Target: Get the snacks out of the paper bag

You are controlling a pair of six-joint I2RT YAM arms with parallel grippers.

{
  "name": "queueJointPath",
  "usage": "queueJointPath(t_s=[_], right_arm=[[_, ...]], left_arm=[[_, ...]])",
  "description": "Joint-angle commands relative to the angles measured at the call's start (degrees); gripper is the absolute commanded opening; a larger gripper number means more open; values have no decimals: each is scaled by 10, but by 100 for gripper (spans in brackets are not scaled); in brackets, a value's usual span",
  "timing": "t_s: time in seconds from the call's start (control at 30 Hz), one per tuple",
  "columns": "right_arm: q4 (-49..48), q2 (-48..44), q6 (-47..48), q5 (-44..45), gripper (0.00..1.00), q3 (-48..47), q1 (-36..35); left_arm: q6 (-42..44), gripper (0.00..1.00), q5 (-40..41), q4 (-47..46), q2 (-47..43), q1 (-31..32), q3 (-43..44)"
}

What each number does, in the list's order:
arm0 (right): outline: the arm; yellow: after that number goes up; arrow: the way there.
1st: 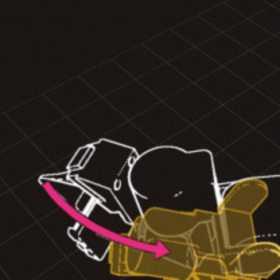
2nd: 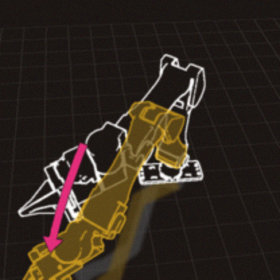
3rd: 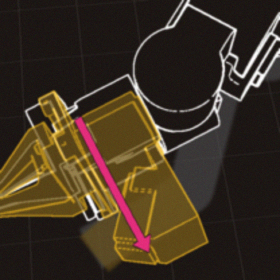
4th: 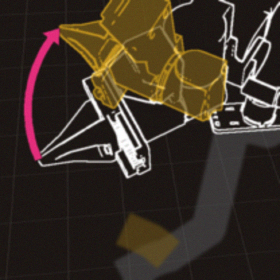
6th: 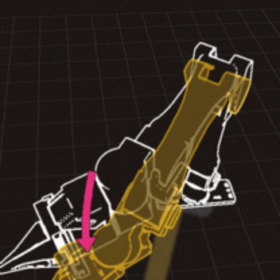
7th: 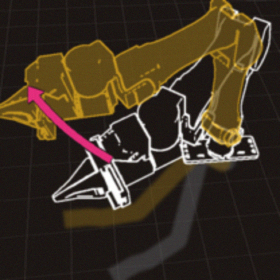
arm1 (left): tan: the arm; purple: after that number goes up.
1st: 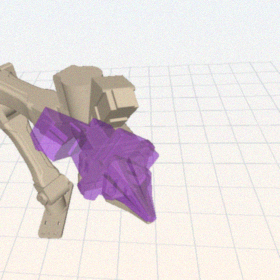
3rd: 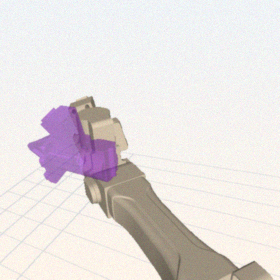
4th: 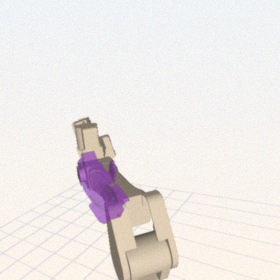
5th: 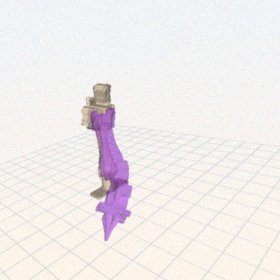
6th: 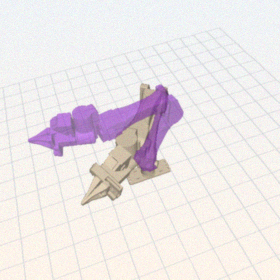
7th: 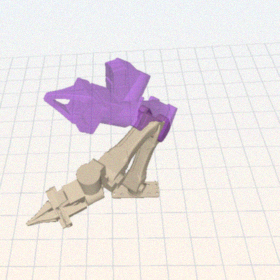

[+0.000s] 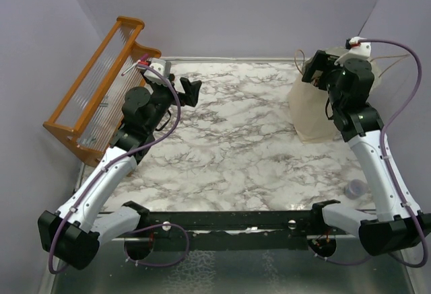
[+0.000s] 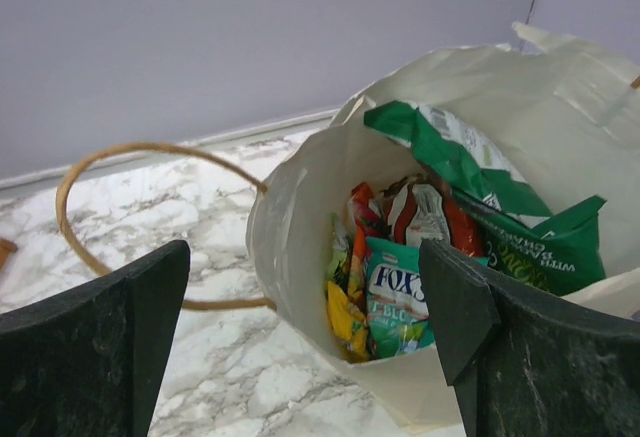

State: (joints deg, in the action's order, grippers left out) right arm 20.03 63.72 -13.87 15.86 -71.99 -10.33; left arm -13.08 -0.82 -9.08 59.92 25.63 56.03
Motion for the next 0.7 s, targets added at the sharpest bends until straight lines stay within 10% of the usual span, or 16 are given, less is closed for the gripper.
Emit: queueJointPath(t_s=[0.0,0.67], right_arm=[[4,35,-5,69,97,-61,10],[30,147,-86,47,98,-176,218]], left_arm=[[0,99,-21,-37,5,3,-5],[-30,99,-28,-44,33,5,-11]])
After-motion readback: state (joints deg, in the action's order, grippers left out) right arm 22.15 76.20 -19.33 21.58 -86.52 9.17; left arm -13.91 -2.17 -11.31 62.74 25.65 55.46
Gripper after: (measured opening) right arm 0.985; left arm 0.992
